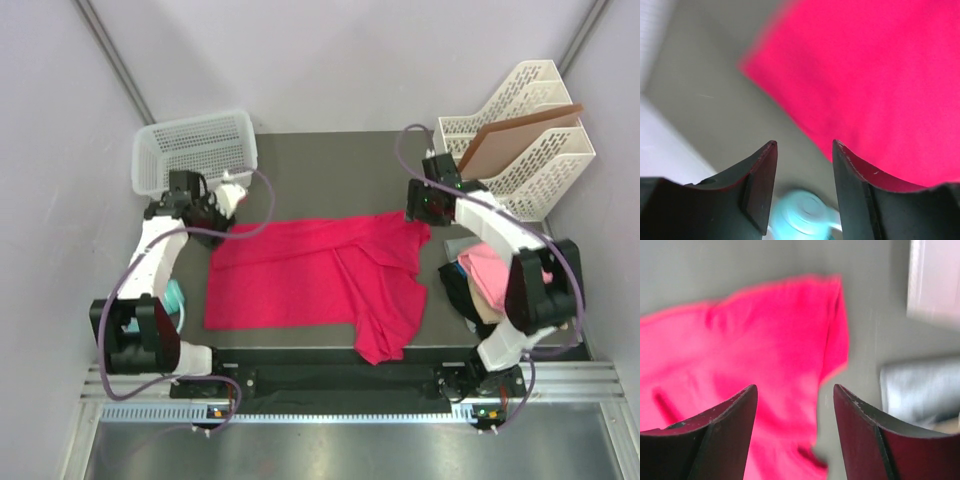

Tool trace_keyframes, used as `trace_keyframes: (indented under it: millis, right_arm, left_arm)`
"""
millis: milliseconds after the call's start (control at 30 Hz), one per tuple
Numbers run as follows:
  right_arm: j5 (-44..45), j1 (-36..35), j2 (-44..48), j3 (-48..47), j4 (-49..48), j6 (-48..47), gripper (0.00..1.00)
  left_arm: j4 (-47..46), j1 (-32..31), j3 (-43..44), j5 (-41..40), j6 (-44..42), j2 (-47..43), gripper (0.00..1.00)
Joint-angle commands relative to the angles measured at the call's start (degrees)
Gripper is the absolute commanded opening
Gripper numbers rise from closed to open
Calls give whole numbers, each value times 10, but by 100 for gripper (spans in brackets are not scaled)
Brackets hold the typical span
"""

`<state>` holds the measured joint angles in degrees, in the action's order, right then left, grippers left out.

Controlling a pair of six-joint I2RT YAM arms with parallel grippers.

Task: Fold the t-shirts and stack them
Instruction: Fold the flattened tshirt in 1/3 of the way, then grap the side of the flattened tshirt closest away from the robot with both arms

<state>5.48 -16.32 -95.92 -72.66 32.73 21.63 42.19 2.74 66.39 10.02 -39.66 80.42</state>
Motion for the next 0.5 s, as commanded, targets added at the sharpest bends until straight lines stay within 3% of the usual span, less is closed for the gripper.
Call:
trace_keyframes:
  millis: [0, 233, 467]
  right_arm:
    - [-5, -53, 141, 94, -2, 3, 63]
    - [-2, -194, 281, 252, 61, 80, 64]
    - [-13, -327, 369, 307, 113, 213, 64]
  left_arm:
    - [122, -12, -85, 19, -110, -62, 52]
    - [162, -41, -185, -40, -174, -153, 53]
    - [127, -102, -263, -70, -152, -195, 54]
